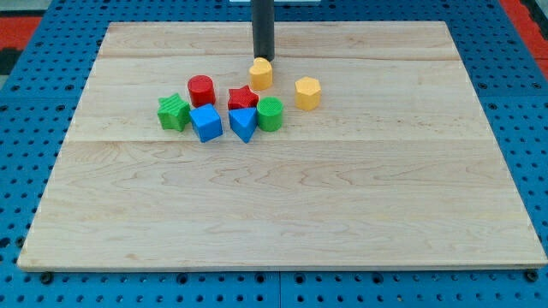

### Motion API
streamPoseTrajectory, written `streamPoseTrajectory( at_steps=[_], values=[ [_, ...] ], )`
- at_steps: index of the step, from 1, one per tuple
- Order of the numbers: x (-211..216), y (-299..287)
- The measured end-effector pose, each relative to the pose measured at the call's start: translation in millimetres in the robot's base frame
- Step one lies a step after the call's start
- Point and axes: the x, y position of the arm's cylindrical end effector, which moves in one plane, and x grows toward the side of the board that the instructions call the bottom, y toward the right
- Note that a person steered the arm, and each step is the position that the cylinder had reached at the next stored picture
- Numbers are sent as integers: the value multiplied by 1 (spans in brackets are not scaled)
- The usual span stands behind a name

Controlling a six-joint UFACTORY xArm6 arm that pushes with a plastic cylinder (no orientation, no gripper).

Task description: Push the yellow blocks into the group of blocks

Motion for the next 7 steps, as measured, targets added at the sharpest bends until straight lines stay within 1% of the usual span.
streamPoseTrajectory(
  at_steps=[1, 2, 3, 4, 5, 7],
  values=[
    [20, -10],
    [7, 5],
    [14, 59],
    [47, 102],
    [66, 99],
    [73, 52]
  ],
)
